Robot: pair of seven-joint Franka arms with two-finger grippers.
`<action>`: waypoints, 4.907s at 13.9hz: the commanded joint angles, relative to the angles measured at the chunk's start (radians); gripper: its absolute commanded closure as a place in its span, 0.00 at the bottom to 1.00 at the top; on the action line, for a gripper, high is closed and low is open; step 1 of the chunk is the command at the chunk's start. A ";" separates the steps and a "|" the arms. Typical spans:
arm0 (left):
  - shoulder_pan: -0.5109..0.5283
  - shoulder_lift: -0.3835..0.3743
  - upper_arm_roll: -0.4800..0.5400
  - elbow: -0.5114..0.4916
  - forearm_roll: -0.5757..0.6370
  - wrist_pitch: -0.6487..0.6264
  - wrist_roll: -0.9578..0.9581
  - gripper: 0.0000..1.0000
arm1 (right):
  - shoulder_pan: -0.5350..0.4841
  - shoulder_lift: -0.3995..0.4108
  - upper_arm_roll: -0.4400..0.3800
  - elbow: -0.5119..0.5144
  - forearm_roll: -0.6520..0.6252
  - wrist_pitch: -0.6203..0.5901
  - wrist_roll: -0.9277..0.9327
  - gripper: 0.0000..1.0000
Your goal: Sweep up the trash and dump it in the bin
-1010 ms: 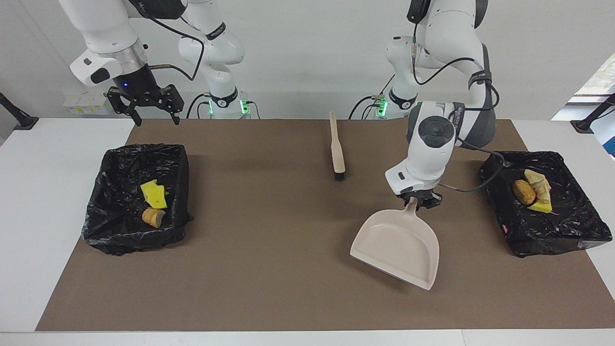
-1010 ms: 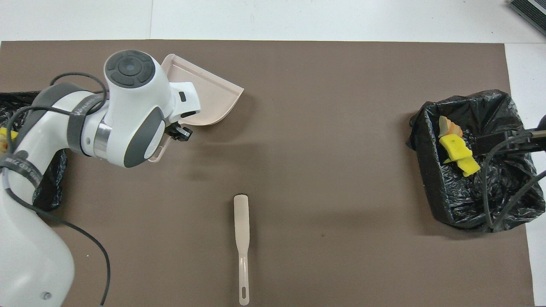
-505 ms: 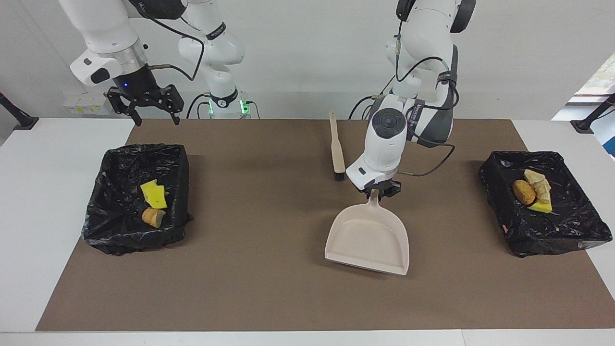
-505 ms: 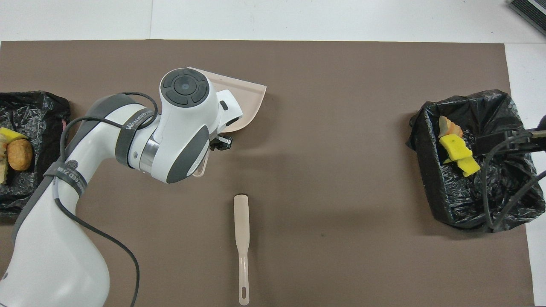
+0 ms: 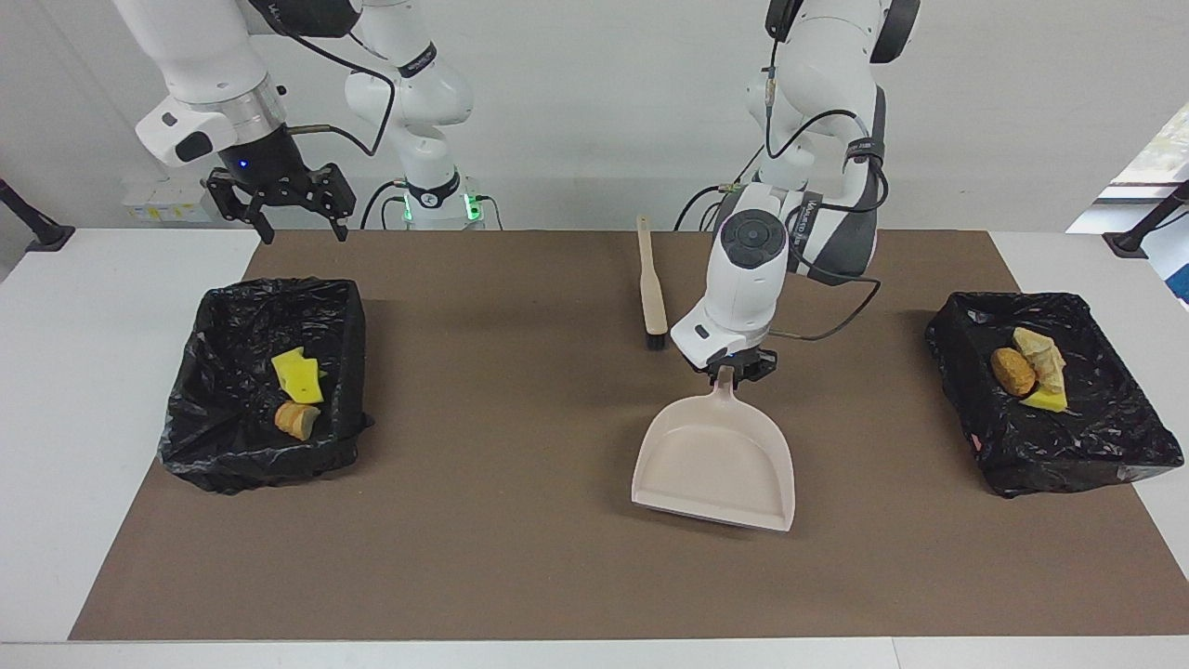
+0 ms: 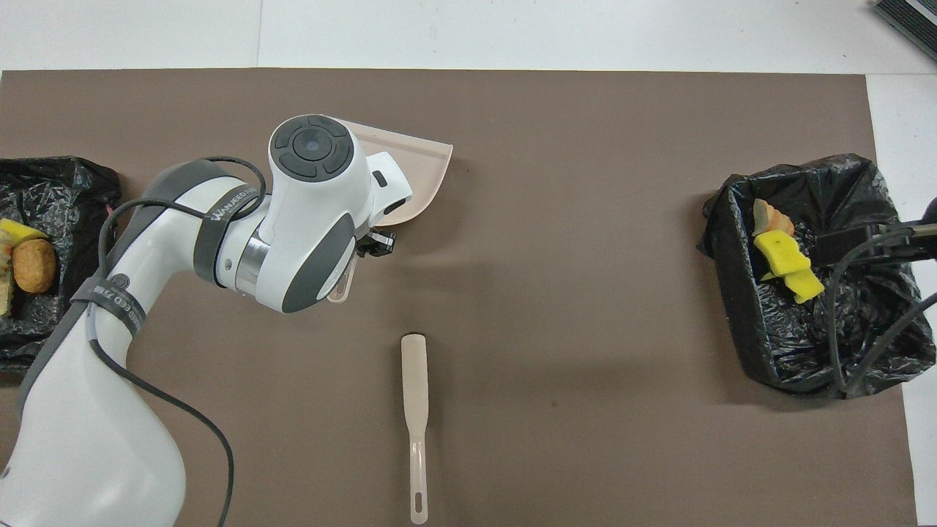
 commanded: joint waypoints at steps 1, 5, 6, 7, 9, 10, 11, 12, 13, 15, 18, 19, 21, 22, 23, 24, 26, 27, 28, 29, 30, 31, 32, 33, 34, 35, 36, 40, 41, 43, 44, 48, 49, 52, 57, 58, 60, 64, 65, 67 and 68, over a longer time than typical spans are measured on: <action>-0.032 -0.007 0.014 -0.002 -0.015 -0.010 -0.006 1.00 | -0.006 -0.014 0.003 -0.015 0.014 -0.008 0.015 0.00; -0.034 -0.008 0.014 -0.004 -0.015 -0.026 -0.009 1.00 | -0.005 -0.014 0.003 -0.015 0.014 -0.008 0.015 0.00; -0.032 -0.008 0.014 -0.002 -0.015 -0.024 -0.007 1.00 | -0.006 -0.014 0.003 -0.015 0.014 -0.006 0.015 0.00; -0.032 -0.008 0.014 -0.004 -0.015 -0.024 -0.007 1.00 | -0.006 -0.014 0.003 -0.015 0.014 -0.008 0.015 0.00; -0.034 -0.008 0.013 -0.004 -0.015 -0.017 -0.007 1.00 | -0.005 -0.014 0.003 -0.015 0.014 -0.008 0.015 0.00; -0.034 -0.008 0.013 -0.002 -0.015 -0.014 -0.006 1.00 | -0.006 -0.014 0.003 -0.015 0.014 -0.008 0.015 0.00; -0.034 -0.008 0.013 -0.002 -0.017 -0.013 -0.006 1.00 | -0.006 -0.014 0.003 -0.015 0.014 -0.006 0.015 0.00; -0.034 -0.008 0.013 -0.004 -0.015 -0.015 -0.006 1.00 | -0.006 -0.014 0.003 -0.015 0.014 -0.008 0.015 0.00; -0.032 -0.008 0.013 -0.004 -0.015 -0.015 -0.006 1.00 | -0.005 -0.014 0.003 -0.015 0.014 -0.006 0.015 0.00; -0.034 -0.008 0.013 -0.004 -0.017 -0.015 -0.006 1.00 | -0.005 -0.014 0.003 -0.015 0.014 -0.008 0.015 0.00; -0.032 -0.008 0.013 -0.004 -0.015 -0.010 -0.003 1.00 | -0.006 -0.014 0.003 -0.015 0.014 -0.008 0.015 0.00; -0.032 -0.008 0.013 -0.004 -0.017 -0.010 -0.001 1.00 | -0.005 -0.014 0.003 -0.015 0.014 -0.008 0.015 0.00; -0.032 -0.008 0.013 -0.004 -0.017 -0.009 0.002 1.00 | -0.006 -0.014 0.003 -0.015 0.014 -0.008 0.015 0.00; -0.032 -0.008 0.013 -0.005 -0.017 -0.009 0.002 1.00 | -0.006 -0.014 0.003 -0.015 0.014 -0.008 0.015 0.00; -0.031 -0.008 0.013 -0.005 -0.017 -0.009 0.003 1.00 | -0.006 -0.014 0.003 -0.015 0.014 -0.008 0.015 0.00; -0.026 -0.008 0.011 -0.005 -0.023 -0.007 0.003 1.00 | -0.005 -0.014 0.003 -0.015 0.014 -0.008 0.015 0.00; -0.028 -0.008 0.013 -0.005 -0.064 -0.006 -0.004 1.00 | -0.005 -0.014 0.003 -0.015 0.014 -0.006 0.015 0.00; -0.032 -0.008 0.013 -0.005 -0.075 -0.007 -0.004 1.00 | -0.005 -0.014 0.003 -0.015 0.014 -0.008 0.015 0.00; -0.034 -0.008 0.013 -0.004 -0.078 -0.003 -0.006 1.00 | -0.006 -0.014 0.003 -0.015 0.014 -0.008 0.015 0.00; -0.034 -0.007 0.013 0.001 -0.089 0.005 -0.007 1.00 | -0.006 -0.014 0.003 -0.015 0.014 -0.006 0.015 0.00; -0.040 0.008 0.011 0.010 -0.093 0.011 -0.010 1.00 | -0.006 -0.014 0.003 -0.015 0.014 -0.008 0.015 0.00; -0.078 0.031 0.013 0.010 -0.093 0.013 -0.021 1.00 | -0.005 -0.014 0.003 -0.015 0.014 -0.008 0.015 0.00; -0.092 0.080 0.016 0.052 -0.093 0.011 -0.061 1.00 | -0.005 -0.014 0.003 -0.015 0.014 -0.006 0.015 0.00; -0.098 0.140 0.016 0.121 -0.089 -0.004 -0.126 1.00 | -0.005 -0.014 0.003 -0.015 0.014 -0.008 0.015 0.00; -0.126 0.166 0.016 0.146 -0.087 0.000 -0.176 1.00 | -0.005 -0.014 0.003 -0.015 0.014 -0.008 0.015 0.00; -0.132 0.168 0.016 0.149 -0.087 -0.009 -0.190 1.00 | -0.006 -0.014 0.003 -0.015 0.014 -0.008 0.015 0.00; -0.135 0.167 0.016 0.151 -0.089 -0.021 -0.196 1.00 | -0.005 -0.014 0.003 -0.015 0.014 -0.006 0.015 0.00; -0.134 0.160 0.022 0.157 -0.087 -0.036 -0.227 0.07 | -0.006 -0.014 0.003 -0.015 0.014 -0.006 0.015 0.00; -0.125 0.144 0.022 0.156 -0.080 -0.036 -0.227 0.00 | -0.005 -0.014 0.003 -0.015 0.014 -0.008 0.015 0.00; -0.094 0.084 0.037 0.149 -0.075 -0.032 -0.210 0.00 | -0.005 -0.014 0.003 -0.015 0.014 -0.008 0.015 0.00; -0.071 0.047 0.042 0.143 -0.072 -0.036 -0.199 0.00 | -0.006 -0.014 0.003 -0.015 0.014 -0.008 0.015 0.00; 0.042 -0.115 0.042 0.055 -0.073 -0.046 -0.057 0.00 | -0.005 -0.014 0.003 -0.015 0.014 -0.008 0.015 0.00; 0.069 -0.173 0.042 0.019 -0.075 -0.049 0.001 0.00 | -0.006 -0.014 0.003 -0.015 0.014 -0.006 0.015 0.00; 0.113 -0.300 0.042 -0.009 -0.075 -0.171 0.098 0.00 | -0.005 -0.014 0.003 -0.015 0.014 -0.008 0.015 0.00; 0.213 -0.455 0.045 0.002 -0.086 -0.341 0.253 0.00 | -0.006 -0.014 0.003 -0.015 0.014 -0.008 0.015 0.00; 0.230 -0.475 0.045 0.002 -0.084 -0.363 0.256 0.00 | -0.006 -0.014 0.003 -0.015 0.014 -0.006 0.015 0.00; 0.233 -0.488 0.047 0.013 -0.087 -0.385 0.255 0.00 | -0.006 -0.014 0.003 -0.015 0.014 -0.006 0.015 0.00; 0.294 -0.429 0.045 0.134 -0.124 -0.510 0.256 0.00 | -0.005 -0.014 0.003 -0.015 0.014 -0.006 0.015 0.00; 0.296 -0.418 0.047 0.161 -0.126 -0.514 0.258 0.00 | -0.005 -0.014 0.003 -0.015 0.014 -0.006 0.015 0.00; 0.302 -0.397 0.051 0.189 -0.129 -0.530 0.256 0.00 | -0.005 -0.014 0.003 -0.015 0.014 -0.008 0.015 0.00; 0.305 -0.401 0.053 0.188 -0.127 -0.527 0.263 0.00 | -0.006 -0.014 0.003 -0.015 0.014 -0.008 0.015 0.00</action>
